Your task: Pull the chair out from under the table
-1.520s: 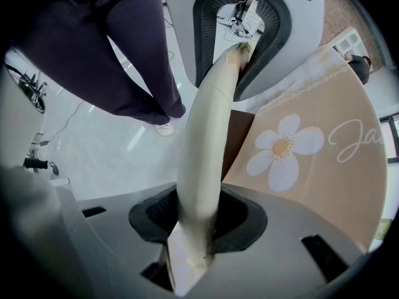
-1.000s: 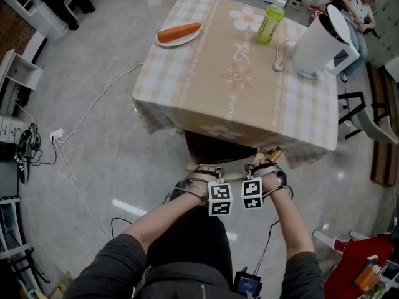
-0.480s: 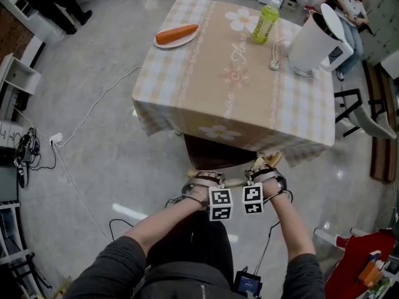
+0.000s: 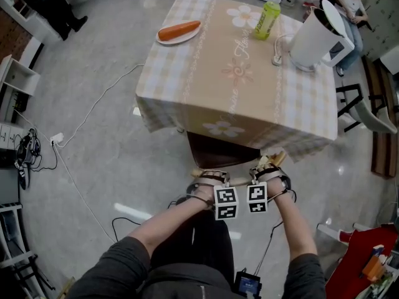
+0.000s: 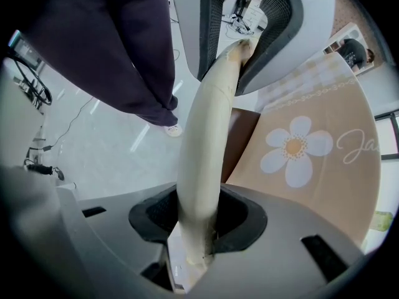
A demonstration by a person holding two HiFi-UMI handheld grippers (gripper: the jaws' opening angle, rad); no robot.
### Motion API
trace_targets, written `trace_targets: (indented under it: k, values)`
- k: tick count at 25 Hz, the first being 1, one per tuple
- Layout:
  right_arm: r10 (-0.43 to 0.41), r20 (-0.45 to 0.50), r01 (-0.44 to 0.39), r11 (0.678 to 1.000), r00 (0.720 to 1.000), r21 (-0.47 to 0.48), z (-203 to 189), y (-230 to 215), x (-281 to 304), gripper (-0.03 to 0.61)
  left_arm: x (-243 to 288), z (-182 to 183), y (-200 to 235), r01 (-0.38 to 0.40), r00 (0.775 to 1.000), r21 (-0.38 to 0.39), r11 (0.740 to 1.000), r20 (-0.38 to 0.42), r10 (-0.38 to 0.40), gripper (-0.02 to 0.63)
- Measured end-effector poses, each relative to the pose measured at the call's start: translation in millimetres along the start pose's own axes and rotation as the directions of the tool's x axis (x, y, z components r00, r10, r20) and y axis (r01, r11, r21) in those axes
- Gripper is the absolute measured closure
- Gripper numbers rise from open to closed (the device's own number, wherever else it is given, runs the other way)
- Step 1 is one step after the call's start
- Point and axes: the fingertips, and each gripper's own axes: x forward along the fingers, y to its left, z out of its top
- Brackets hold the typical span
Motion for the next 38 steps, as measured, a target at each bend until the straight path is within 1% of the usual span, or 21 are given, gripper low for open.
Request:
trace_targets:
  k: [14, 21, 31, 38]
  values:
    - [0.009, -0.013, -0.008, 0.999, 1.0, 0.04, 8.8, 20.8, -4.1, 0.446, -1.6, 1.5, -19.8, 0.009, 1.0, 0.038, 0.999, 0.004, -0.009, 0.471]
    - [0.008, -0.017, -0.006, 0.997, 1.0, 0.073, 16.4, 34.2, -8.3, 0.446, -4.8, 1.5, -33.0, 0.007, 1.0, 0.071, 0.997, 0.017, -0.008, 0.471]
    - [0.005, -0.035, -0.002, 0.997, 0.999, 0.077, 17.6, 37.8, -9.4, 0.446, -5.2, 1.4, -36.4, -0.014, 1.0, 0.082, 0.997, 0.015, 0.013, 0.471]
    - [0.011, -0.036, -0.007, 0.996, 0.999, 0.091, 23.0, 48.2, -11.9, 0.446, -7.7, 1.5, -46.6, -0.013, 0.999, 0.105, 0.994, 0.036, 0.009, 0.471]
